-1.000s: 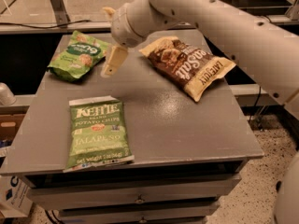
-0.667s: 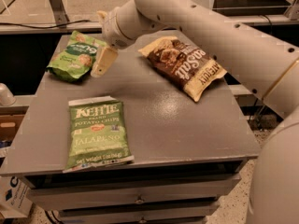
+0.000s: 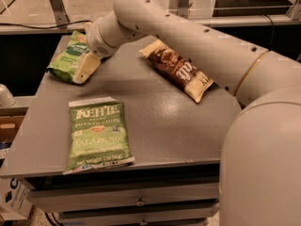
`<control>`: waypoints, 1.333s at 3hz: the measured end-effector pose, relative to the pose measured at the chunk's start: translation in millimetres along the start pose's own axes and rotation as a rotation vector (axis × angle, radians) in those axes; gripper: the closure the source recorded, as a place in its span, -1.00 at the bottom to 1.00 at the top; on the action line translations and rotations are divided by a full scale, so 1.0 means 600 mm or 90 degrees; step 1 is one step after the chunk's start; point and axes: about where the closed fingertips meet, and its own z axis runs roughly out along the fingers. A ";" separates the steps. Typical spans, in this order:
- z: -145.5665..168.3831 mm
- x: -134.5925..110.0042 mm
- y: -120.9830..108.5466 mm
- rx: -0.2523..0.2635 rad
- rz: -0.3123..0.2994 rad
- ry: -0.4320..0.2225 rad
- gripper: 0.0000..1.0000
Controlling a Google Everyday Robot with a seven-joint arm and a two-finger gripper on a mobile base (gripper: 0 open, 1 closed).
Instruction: Pick green rice chip bag
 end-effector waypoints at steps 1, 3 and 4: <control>0.037 -0.002 0.013 -0.012 0.039 -0.002 -1.00; 0.079 0.003 0.007 -0.012 0.100 0.001 -1.00; 0.087 0.024 0.000 0.002 0.137 0.002 -0.65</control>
Offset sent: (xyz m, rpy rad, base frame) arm 0.0072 0.0511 -0.0231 0.0300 0.1310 -0.0499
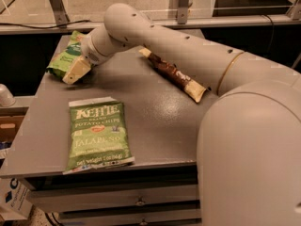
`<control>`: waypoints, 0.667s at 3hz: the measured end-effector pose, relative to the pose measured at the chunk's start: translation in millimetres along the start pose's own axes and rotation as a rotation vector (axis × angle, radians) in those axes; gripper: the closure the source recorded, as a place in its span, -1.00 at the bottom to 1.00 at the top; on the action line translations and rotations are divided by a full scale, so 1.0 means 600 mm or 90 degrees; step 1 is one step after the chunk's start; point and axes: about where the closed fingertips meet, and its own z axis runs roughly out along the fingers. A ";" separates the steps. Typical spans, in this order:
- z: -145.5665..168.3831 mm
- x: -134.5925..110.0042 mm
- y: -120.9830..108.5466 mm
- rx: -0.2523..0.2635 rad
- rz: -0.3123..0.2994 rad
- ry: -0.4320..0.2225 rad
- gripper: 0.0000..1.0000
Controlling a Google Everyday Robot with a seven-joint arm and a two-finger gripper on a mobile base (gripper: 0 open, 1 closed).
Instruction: Pick green rice chip bag
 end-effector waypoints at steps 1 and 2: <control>0.000 0.017 -0.004 0.011 0.024 0.000 -0.20; -0.013 0.030 -0.001 0.019 0.028 0.007 0.28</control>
Offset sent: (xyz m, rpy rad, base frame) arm -0.0027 -0.0335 -0.0071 -0.0039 0.0102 -0.0762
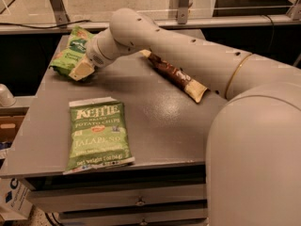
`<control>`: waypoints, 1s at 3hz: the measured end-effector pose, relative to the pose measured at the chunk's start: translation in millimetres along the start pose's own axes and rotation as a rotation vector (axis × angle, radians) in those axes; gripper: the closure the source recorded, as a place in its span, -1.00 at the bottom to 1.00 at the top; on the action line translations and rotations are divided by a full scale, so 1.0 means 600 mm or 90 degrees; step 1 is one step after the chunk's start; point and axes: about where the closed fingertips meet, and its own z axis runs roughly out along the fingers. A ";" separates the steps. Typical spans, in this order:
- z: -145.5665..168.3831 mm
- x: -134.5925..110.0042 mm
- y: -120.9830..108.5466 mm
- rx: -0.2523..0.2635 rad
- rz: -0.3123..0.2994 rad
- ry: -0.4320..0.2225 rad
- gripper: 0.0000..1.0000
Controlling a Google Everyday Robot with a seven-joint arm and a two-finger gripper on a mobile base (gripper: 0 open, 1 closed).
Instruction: Pick green rice chip bag
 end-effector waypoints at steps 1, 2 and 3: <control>-0.009 0.000 0.001 0.004 -0.003 0.000 0.73; -0.062 -0.040 -0.002 0.037 -0.026 -0.040 1.00; -0.140 -0.111 -0.005 0.078 -0.064 -0.108 1.00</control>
Offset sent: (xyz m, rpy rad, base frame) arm -0.0277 -0.0357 0.1113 0.1327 -0.2169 -0.0260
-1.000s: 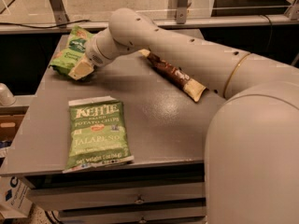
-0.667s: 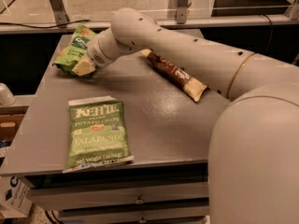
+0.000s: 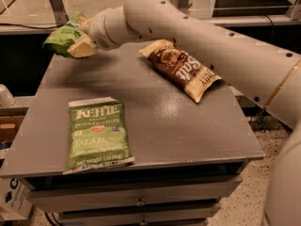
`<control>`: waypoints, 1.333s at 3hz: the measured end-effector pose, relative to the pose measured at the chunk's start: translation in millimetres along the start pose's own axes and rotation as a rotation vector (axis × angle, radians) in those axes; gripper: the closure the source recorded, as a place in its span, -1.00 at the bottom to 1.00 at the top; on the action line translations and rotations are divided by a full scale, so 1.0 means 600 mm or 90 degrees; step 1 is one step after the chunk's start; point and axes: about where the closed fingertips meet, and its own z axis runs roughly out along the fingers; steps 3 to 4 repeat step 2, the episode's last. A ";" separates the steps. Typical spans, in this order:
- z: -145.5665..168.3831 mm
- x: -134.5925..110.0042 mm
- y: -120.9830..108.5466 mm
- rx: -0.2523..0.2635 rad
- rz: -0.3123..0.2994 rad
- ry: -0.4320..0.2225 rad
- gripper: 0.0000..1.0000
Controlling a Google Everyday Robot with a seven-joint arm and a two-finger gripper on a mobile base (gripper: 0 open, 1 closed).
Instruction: Pick green rice chip bag
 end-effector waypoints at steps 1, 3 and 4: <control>-0.053 -0.078 0.004 0.024 -0.048 -0.069 1.00; -0.053 -0.078 0.004 0.024 -0.048 -0.069 1.00; -0.053 -0.078 0.004 0.024 -0.048 -0.069 1.00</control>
Offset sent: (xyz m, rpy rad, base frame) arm -0.0171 -0.0042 0.0430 0.0617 -0.0866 0.0212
